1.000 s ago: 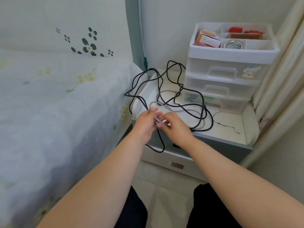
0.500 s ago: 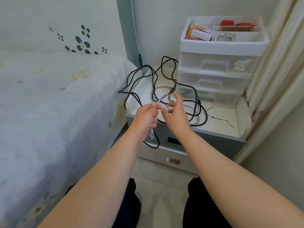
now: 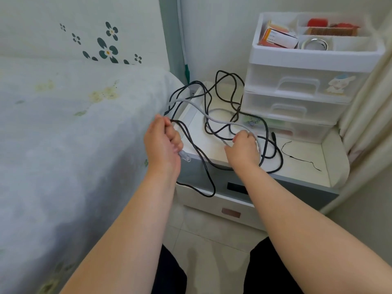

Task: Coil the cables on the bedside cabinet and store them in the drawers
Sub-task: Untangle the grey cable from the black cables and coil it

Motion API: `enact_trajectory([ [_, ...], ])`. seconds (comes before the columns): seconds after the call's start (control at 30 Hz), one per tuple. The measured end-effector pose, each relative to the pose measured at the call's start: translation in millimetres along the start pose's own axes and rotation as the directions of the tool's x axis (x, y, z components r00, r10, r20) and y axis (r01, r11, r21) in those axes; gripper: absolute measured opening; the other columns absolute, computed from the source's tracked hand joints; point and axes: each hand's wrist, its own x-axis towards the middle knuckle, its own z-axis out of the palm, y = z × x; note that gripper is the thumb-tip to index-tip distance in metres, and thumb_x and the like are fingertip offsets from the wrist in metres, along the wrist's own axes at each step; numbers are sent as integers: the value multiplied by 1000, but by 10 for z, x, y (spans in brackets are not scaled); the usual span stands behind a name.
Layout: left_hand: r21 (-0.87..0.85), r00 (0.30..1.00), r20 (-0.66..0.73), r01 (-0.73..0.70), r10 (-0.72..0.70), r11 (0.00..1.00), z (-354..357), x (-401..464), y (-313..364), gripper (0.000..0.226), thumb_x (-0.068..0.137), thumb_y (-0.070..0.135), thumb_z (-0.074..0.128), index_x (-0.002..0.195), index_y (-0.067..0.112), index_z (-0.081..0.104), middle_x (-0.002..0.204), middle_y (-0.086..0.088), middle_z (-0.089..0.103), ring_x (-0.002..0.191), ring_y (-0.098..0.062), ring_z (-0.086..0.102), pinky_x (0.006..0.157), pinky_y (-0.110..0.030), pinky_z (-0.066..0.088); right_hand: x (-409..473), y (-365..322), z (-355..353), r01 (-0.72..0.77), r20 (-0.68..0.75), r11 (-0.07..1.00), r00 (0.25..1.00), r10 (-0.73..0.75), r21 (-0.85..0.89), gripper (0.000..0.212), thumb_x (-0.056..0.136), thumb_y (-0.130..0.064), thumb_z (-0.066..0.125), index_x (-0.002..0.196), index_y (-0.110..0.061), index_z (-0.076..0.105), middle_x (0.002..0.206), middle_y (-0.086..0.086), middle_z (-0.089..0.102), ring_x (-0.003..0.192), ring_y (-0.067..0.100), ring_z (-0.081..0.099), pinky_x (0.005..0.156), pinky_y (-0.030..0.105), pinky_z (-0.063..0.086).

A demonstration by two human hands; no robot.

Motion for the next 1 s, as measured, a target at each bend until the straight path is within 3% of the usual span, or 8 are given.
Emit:
enact_trajectory([
  [0.17, -53, 994, -98, 37, -42, 998, -85, 120, 22, 40, 97, 26, 40, 59, 21, 28, 47, 6, 16, 43, -11, 10, 36, -23, 11, 9, 8, -117, -33, -58, 999, 998, 33, 1, 58, 90, -22, 59, 140, -13, 31, 142, 11, 29, 102, 28, 58, 72, 32, 43],
  [0.27, -130, 988, -130, 69, -86, 989, -128, 148, 52, 40, 95, 26, 40, 58, 21, 26, 47, 6, 15, 43, -12, 10, 36, -23, 12, 55, 57, -144, -93, 37, 994, 995, 96, -61, 59, 93, -25, 51, 144, -13, 25, 130, 11, 45, 90, 28, 60, 65, 31, 43],
  [0.43, -131, 979, -169, 91, -113, 987, -156, 165, 42, 41, 98, 28, 40, 60, 21, 28, 48, 7, 17, 40, -10, 13, 34, -21, 14, 63, -20, -182, 95, 89, 994, 992, -89, -62, 25, 96, -21, 40, 104, -14, 63, 92, 7, 67, 82, 27, 58, 62, 29, 42],
  [0.5, -129, 976, -178, 101, -123, 986, -159, 169, 32, 41, 99, 28, 40, 60, 21, 28, 48, 7, 18, 40, -9, 13, 34, -21, 14, 19, -93, -210, 168, 53, 985, 985, -165, -48, 24, 95, -21, 40, 98, -15, 63, 91, 6, 68, 82, 26, 57, 62, 32, 44],
  [0.63, -131, 971, -190, 120, -144, 984, -204, 192, 40, 40, 98, 28, 40, 60, 21, 28, 46, 7, 17, 38, -10, 13, 34, -20, 13, -113, -205, -295, 307, -156, 951, 942, -296, 47, 25, 97, -33, 44, 119, -21, 47, 94, -8, 65, 74, 21, 60, 60, 32, 47],
  [0.73, -94, 968, -199, 133, -150, 987, -238, 202, 57, 39, 97, 25, 40, 60, 21, 27, 45, 7, 18, 37, -10, 13, 33, -19, 13, -118, -232, -337, 254, -229, 966, 944, -237, 51, 41, 95, -34, 49, 129, -18, 34, 83, -5, 64, 65, 22, 58, 53, 31, 45],
  [0.9, -116, 969, -186, 144, -164, 983, -273, 204, 86, 39, 97, 24, 40, 59, 21, 27, 45, 7, 19, 36, -9, 13, 33, -19, 14, -53, -102, -323, 179, -36, 936, 979, -199, -303, 36, 94, -37, 49, 117, -12, 59, 114, 12, 54, 104, 31, 51, 75, 35, 39],
  [1.0, -98, 965, -190, 166, -182, 981, -308, 223, 103, 40, 98, 25, 39, 60, 21, 28, 46, 7, 21, 36, -8, 14, 32, -19, 14, -107, -178, -310, 307, -38, 930, 946, -321, -202, 32, 96, -37, 46, 102, -14, 65, 105, 7, 54, 101, 29, 49, 77, 35, 39],
])
